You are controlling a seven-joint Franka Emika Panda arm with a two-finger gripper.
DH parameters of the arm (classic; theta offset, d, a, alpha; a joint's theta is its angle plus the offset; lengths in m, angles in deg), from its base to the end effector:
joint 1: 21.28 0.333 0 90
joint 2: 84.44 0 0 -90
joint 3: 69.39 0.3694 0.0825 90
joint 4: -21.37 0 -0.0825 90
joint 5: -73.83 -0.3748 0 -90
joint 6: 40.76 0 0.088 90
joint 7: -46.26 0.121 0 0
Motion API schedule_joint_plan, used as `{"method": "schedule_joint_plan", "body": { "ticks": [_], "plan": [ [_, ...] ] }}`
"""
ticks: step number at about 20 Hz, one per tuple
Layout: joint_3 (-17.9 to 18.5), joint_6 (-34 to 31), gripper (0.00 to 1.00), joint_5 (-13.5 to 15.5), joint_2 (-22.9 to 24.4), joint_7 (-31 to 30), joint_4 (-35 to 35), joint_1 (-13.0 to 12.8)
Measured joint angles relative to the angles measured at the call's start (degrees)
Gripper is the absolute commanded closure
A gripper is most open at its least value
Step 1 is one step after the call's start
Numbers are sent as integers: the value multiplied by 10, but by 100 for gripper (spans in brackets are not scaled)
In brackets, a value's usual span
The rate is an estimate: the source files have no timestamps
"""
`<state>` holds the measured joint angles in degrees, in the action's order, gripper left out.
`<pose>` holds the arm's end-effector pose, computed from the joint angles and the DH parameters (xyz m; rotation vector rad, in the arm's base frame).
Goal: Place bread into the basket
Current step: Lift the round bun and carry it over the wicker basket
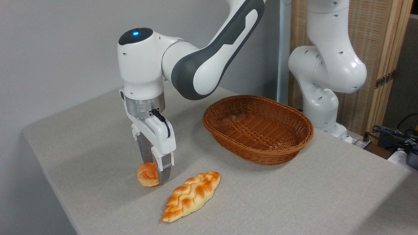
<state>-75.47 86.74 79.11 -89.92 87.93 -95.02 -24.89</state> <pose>0.5701 -0.0998 0.4537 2.8112 -1.2603 0.1825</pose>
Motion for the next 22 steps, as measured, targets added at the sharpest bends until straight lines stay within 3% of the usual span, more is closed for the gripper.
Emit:
{"method": "schedule_joint_plan", "body": {
  "ticks": [14,18,20,22],
  "plan": [
    [3,-18,67,-1,6,0,11,2],
    [6,-146,65,-1,49,17,42,4],
    [7,-240,65,-1,100,57,46,4],
    [11,-358,58,-1,182,119,30,5]
  ]
}}
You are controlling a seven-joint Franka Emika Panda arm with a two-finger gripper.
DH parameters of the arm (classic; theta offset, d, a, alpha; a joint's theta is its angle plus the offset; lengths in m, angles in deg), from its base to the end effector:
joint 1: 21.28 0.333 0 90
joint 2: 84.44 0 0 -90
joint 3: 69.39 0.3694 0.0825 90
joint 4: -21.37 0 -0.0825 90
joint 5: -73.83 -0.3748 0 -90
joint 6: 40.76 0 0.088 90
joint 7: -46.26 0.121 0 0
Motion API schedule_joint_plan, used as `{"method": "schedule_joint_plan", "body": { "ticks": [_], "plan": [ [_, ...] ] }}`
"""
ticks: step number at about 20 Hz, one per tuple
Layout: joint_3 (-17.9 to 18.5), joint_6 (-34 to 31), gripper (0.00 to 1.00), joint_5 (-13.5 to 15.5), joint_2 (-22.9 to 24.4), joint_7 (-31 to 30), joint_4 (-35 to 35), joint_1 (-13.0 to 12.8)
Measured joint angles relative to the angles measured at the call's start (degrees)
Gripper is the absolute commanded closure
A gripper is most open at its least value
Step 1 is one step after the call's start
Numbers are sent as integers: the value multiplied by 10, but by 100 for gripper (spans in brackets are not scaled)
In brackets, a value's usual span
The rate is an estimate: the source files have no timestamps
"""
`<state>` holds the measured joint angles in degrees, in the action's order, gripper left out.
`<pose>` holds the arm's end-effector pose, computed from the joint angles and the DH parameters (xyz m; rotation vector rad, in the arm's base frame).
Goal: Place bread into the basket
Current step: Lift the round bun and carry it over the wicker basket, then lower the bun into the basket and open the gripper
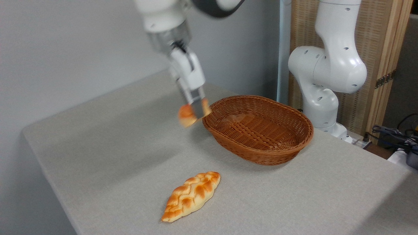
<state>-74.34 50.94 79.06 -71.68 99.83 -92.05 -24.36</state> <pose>0.4444 -0.0776 0.5899 2.5953 -1.5234 -0.1762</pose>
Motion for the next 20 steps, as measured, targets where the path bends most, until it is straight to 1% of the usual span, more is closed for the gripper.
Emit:
{"method": "schedule_joint_plan", "body": {
  "ticks": [1,3,5,7,9,10,12,14,16,20],
  "plan": [
    [0,-19,55,0,29,19,-20,0],
    [0,-31,55,0,84,56,-78,0],
    [-2,-30,44,0,128,86,-136,-1],
    [-7,-28,32,0,153,98,-181,-8],
    [-14,-25,17,0,159,101,-211,-26],
    [-19,-21,15,2,158,101,-222,-35],
    [-30,-9,9,25,158,100,-238,-46],
    [-35,3,0,50,157,100,-248,-48],
    [-35,12,0,63,156,100,-255,-48],
    [-35,16,0,67,156,100,-260,-48]
  ]
}}
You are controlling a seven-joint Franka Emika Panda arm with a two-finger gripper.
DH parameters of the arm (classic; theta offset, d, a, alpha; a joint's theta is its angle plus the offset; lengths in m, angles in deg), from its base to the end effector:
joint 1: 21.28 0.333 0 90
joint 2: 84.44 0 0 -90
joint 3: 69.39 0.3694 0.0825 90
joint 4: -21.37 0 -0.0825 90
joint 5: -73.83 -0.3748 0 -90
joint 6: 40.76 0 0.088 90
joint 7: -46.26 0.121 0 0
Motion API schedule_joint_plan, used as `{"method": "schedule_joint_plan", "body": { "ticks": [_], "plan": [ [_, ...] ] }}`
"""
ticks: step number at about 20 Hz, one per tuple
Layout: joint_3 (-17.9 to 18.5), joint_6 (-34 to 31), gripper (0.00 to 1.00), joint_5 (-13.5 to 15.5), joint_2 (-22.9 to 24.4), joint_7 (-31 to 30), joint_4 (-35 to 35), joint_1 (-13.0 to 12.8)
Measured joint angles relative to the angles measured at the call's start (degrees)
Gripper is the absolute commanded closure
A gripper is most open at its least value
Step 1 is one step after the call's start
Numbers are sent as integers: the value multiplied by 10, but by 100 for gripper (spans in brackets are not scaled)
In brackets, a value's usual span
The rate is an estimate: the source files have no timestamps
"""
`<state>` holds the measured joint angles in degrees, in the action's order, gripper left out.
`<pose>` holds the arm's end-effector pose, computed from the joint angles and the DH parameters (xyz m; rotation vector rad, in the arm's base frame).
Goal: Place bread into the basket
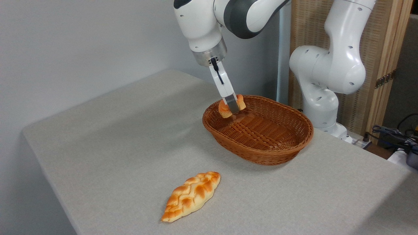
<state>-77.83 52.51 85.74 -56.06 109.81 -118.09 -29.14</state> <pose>0.3040 -0.1198 0.4961 2.2689 -1.7614 -0.3333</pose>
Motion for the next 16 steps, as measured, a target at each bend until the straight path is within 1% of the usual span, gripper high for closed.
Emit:
{"method": "schedule_joint_plan", "body": {
  "ticks": [12,14,16],
  "plan": [
    [1,14,0,1,-9,0,4,0],
    [7,22,0,1,-9,0,26,1],
    [24,24,0,1,-10,0,68,2]
  ]
}}
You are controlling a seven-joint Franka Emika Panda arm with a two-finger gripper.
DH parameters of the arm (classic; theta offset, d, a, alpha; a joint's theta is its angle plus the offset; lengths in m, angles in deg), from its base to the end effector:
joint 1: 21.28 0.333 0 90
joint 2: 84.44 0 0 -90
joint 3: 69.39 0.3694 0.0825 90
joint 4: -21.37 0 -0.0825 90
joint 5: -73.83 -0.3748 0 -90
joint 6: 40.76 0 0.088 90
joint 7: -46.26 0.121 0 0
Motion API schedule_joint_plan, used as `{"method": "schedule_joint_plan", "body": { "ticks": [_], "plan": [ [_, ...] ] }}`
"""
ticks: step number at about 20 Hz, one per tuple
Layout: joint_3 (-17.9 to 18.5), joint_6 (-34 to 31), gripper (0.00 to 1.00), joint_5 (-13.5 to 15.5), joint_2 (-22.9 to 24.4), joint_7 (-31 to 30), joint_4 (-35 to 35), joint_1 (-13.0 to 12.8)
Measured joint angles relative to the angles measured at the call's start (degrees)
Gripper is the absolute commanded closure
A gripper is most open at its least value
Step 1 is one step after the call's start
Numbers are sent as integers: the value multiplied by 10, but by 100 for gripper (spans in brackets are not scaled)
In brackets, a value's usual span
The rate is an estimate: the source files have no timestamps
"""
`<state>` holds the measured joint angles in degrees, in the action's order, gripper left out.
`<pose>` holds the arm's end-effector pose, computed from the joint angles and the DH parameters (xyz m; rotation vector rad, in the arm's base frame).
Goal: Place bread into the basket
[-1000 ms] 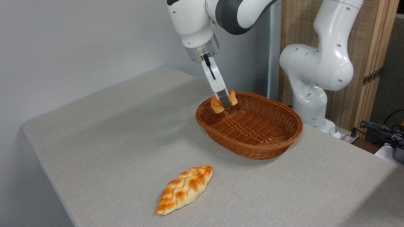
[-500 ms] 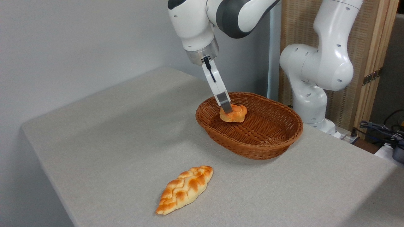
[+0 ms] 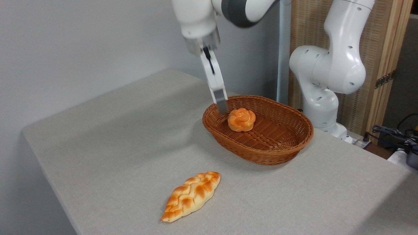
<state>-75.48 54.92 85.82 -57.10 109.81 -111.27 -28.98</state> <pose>0.3377 -0.1132 0.5458 2.3325 -1.7647 -0.1254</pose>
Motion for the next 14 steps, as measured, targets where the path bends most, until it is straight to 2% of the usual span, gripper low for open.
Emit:
{"method": "schedule_joint_plan", "body": {
  "ticks": [4,7,8,11,14],
  "plan": [
    [61,0,0,0,-25,-1,113,3],
    [105,-1,0,0,-74,-31,200,5],
    [112,-2,0,-4,-95,-46,230,6],
    [117,-14,0,-40,-156,-80,309,6],
    [118,-34,0,-54,-199,-90,368,7]
  ]
}}
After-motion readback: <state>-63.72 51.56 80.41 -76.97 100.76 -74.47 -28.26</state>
